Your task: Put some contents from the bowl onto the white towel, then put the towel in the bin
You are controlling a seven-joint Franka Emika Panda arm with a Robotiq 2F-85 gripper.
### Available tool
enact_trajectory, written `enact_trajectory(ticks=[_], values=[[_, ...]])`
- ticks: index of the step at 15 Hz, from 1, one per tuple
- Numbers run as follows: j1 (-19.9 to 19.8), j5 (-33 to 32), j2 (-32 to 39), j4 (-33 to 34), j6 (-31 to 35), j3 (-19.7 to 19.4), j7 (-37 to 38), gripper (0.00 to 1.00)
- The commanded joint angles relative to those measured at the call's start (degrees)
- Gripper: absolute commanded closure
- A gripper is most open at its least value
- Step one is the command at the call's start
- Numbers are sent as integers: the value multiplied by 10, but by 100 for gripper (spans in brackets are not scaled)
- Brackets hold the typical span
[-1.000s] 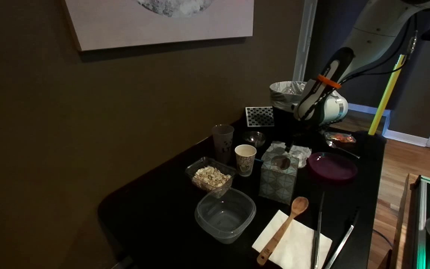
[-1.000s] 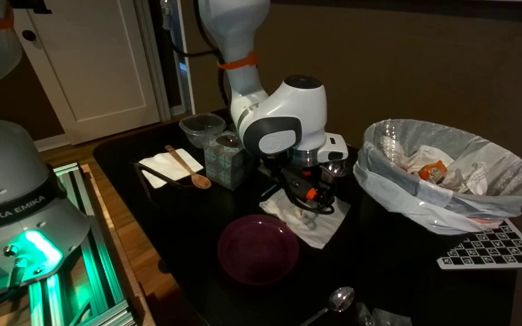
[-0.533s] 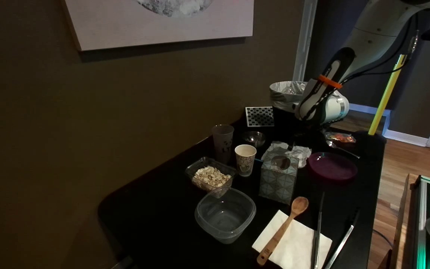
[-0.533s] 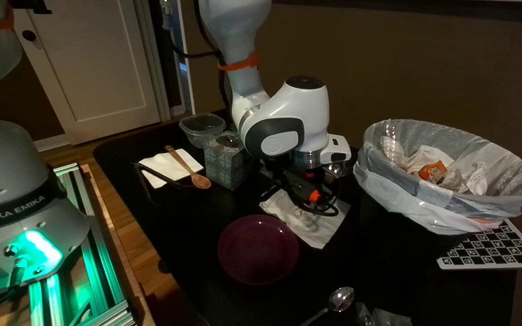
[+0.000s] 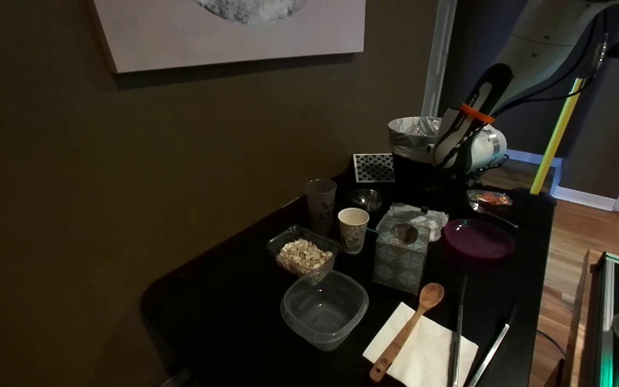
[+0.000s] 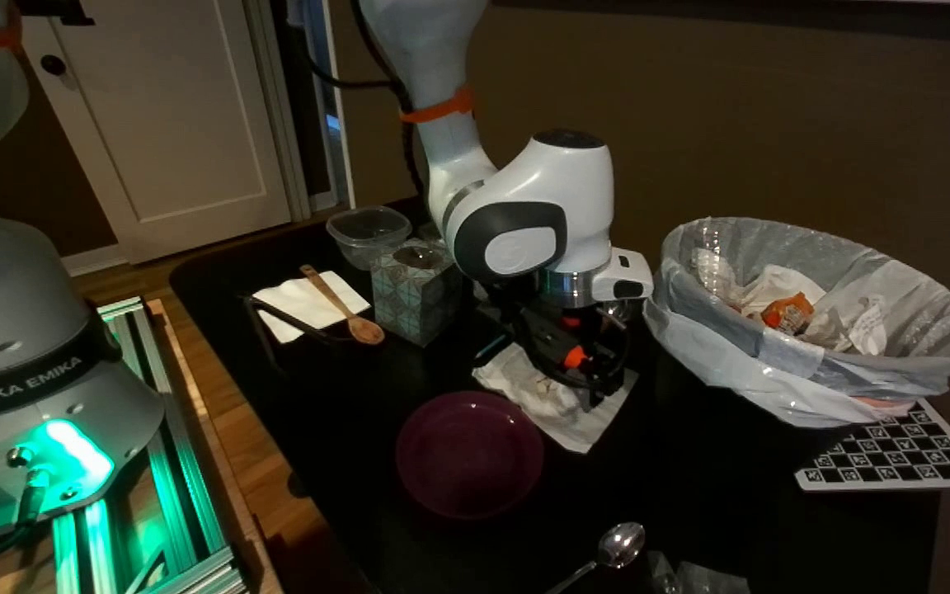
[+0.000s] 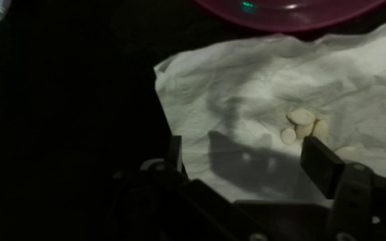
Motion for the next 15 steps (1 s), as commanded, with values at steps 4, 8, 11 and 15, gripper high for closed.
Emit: enact_trajectory(ticks=[4,8,11,15], values=[[52,-4,-32,-25,-56,-71,75,0],[39,6,-16,-30,-27,-72,93,0],[14,22,-6,-31,-10,-53,92,0],[-18,43,17,-22,32,-22,91,0]])
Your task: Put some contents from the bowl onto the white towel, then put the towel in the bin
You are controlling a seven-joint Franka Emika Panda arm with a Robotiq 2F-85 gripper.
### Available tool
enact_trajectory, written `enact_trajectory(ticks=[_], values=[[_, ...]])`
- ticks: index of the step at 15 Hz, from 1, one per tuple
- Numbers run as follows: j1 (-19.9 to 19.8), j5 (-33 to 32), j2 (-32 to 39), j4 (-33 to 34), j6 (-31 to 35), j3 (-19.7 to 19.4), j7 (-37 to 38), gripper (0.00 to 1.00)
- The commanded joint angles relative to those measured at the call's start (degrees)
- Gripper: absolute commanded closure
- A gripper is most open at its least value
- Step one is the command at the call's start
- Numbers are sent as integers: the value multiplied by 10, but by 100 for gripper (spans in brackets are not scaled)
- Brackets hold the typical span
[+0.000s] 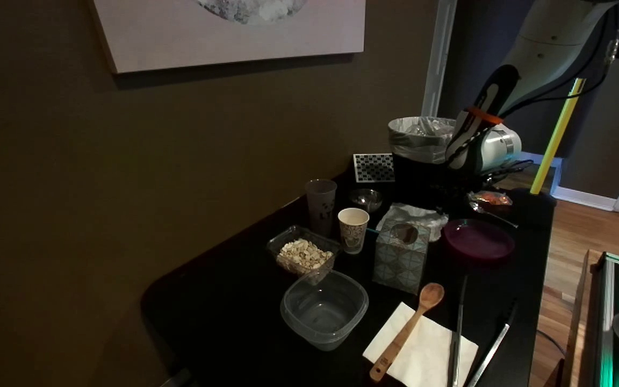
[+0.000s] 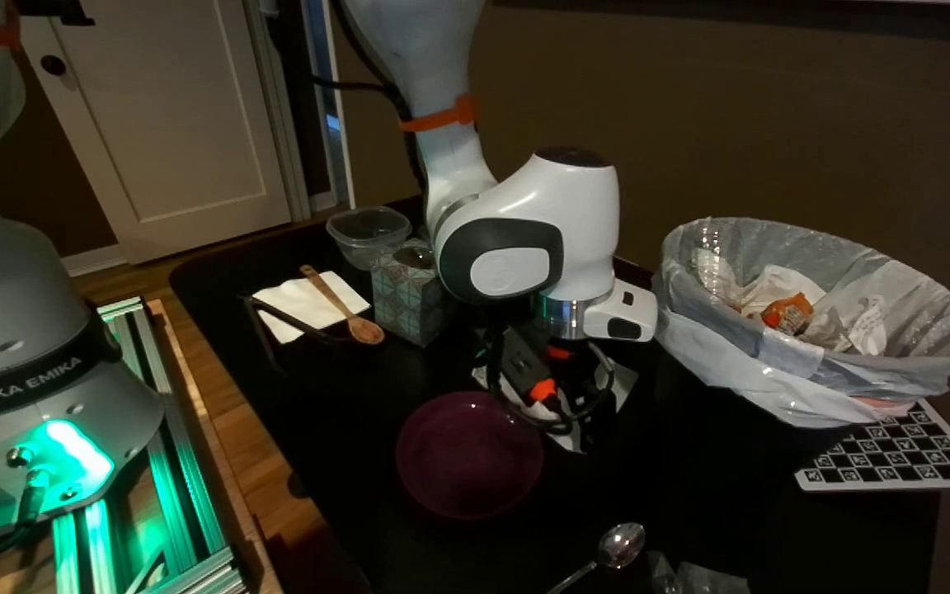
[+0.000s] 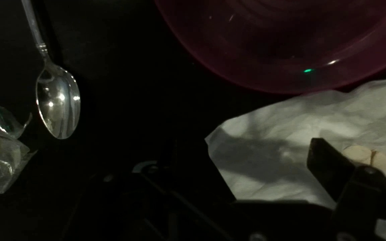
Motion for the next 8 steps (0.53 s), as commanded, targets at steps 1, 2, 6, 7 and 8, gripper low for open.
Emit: enact_trajectory(ticks=[1,2,6,7,8], values=[[-28,18,28,8,46,30,9,0],[-34,20,33,10,52,38,10,0],[-38,22,56,19,68,47,23,0],[-38,22,61,21,73,48,26,0],[-41,22,64,23,78,51,28,0]])
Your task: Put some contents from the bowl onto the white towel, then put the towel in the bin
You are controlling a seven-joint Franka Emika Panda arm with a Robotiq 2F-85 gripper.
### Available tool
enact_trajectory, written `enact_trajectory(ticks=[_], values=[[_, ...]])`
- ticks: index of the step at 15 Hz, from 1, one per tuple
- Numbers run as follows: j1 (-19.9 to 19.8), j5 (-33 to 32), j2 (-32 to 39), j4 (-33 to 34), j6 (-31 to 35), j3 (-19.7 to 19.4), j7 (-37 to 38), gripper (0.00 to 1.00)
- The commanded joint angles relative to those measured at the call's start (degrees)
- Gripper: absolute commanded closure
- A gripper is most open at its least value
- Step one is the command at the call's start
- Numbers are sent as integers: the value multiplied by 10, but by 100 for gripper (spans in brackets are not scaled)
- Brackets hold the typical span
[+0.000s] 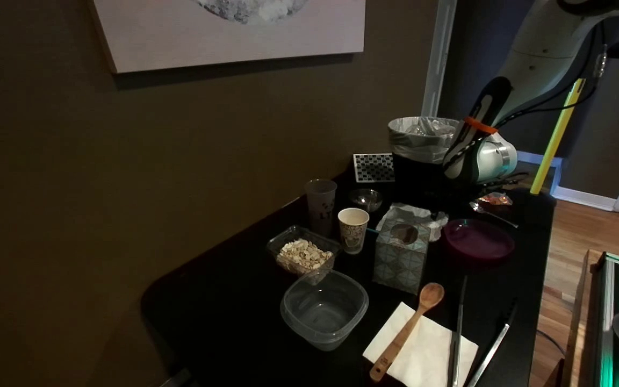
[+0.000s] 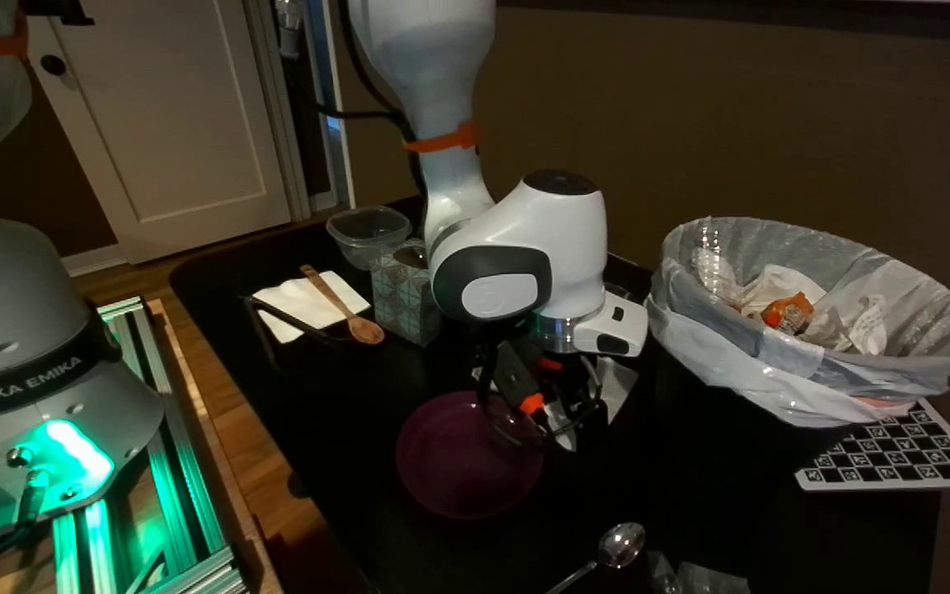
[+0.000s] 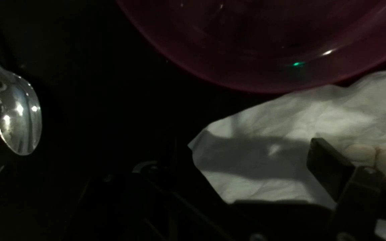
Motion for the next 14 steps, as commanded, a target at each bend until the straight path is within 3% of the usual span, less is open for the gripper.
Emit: enact_trajectory(ticks=[1,5,7,8,14], values=[[-12,5,26,16,26,13,18,0],[-11,4,36,24,29,10,29,4],[-10,4,40,26,28,10,32,29],[-10,4,42,27,27,9,33,29],[-6,6,32,30,24,9,43,76]])
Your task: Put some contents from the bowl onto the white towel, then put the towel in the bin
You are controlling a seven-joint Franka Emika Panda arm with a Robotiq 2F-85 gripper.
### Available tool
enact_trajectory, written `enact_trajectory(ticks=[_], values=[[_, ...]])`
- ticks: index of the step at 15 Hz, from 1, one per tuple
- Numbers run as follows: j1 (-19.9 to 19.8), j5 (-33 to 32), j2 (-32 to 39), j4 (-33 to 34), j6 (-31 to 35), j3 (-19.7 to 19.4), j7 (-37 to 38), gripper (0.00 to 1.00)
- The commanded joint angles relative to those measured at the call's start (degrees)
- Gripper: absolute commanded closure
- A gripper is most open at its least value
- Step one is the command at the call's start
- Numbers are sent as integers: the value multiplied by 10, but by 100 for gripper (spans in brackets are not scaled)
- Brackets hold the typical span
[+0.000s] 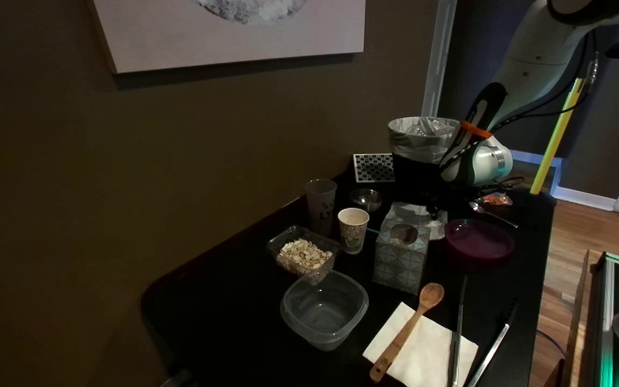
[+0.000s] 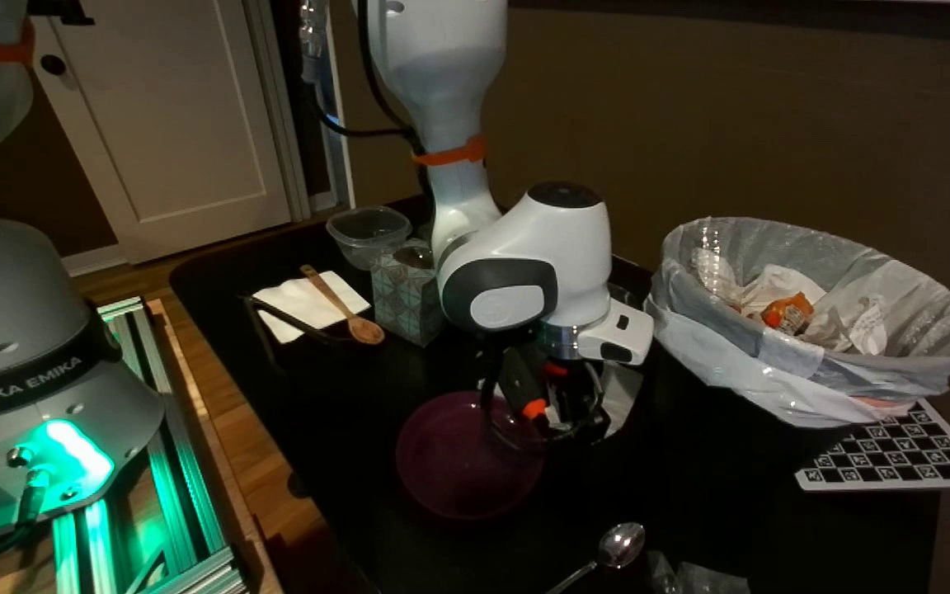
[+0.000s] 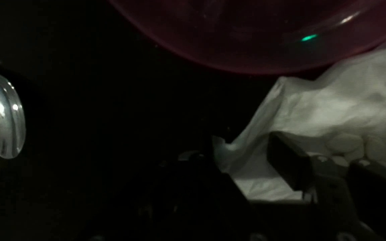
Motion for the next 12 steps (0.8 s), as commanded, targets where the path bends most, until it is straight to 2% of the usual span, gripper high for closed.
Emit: enact_trajectory(ticks=[1,3,7,12], values=[[1,5,1,3,7,4,11,83],[12,3,-12,-1,1,0,13,99],[37,-2,-35,-7,-9,-2,12,100],[48,-1,-47,1,-21,22,7,100]])
